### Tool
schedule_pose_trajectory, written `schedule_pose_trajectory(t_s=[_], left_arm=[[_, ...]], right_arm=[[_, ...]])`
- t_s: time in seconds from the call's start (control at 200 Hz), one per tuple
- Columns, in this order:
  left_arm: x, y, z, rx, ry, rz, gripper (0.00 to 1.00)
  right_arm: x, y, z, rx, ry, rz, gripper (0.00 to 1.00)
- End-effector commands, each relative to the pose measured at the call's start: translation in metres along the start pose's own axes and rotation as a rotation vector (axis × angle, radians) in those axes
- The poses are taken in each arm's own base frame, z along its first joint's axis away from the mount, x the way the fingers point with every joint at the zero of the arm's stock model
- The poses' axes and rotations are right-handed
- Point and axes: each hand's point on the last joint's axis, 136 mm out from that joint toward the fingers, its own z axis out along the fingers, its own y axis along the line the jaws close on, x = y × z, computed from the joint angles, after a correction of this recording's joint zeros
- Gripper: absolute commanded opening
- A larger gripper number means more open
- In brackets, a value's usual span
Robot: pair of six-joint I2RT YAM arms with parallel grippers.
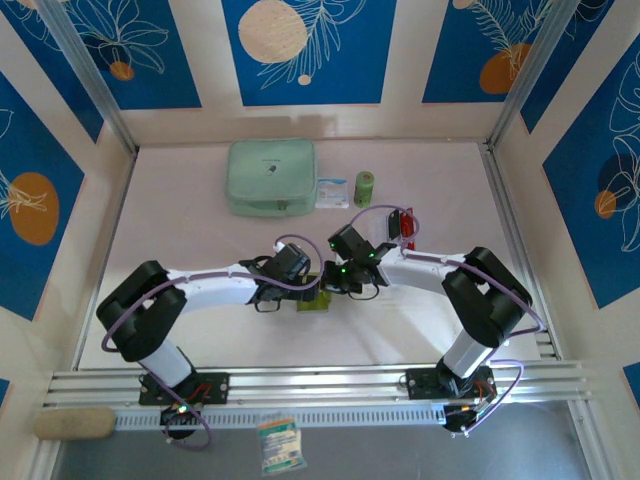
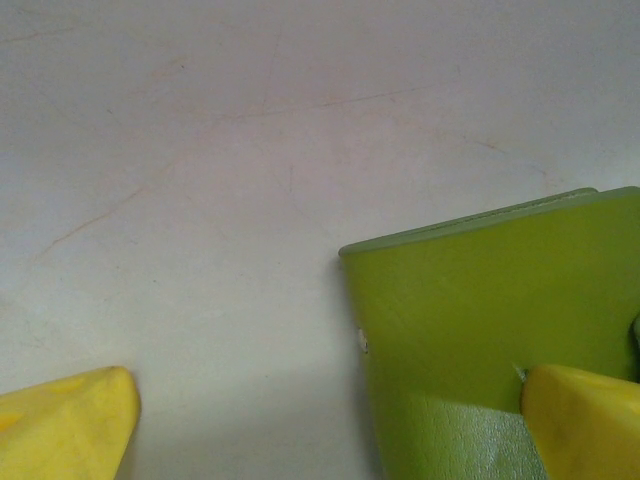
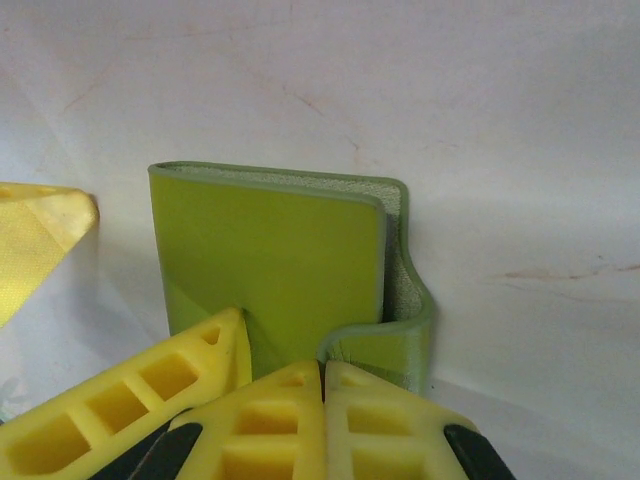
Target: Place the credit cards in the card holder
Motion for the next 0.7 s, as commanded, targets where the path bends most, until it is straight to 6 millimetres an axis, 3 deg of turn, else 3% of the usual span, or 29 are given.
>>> schedule_pose_trajectory(t_s=[0.0,0.275,0.69], left_arm=[[0.006,0.010,-0.005,-0.053,0.032,0.010,1.00],[-0.001,0.005,-0.020,-0.012,0.003,-0.005,1.00],[0.032,0.022,0.003,-0.041,0.064,-0.011,1.00]], right_arm=[[0.018,-0.015,0.014,0.029,0.054,0.022,0.00],[0.020,-0.021,0.013,0.047,0.053,0.025,0.00],[0.012,-0.009,0.000,0.036,0.026,-0.007,0.00]])
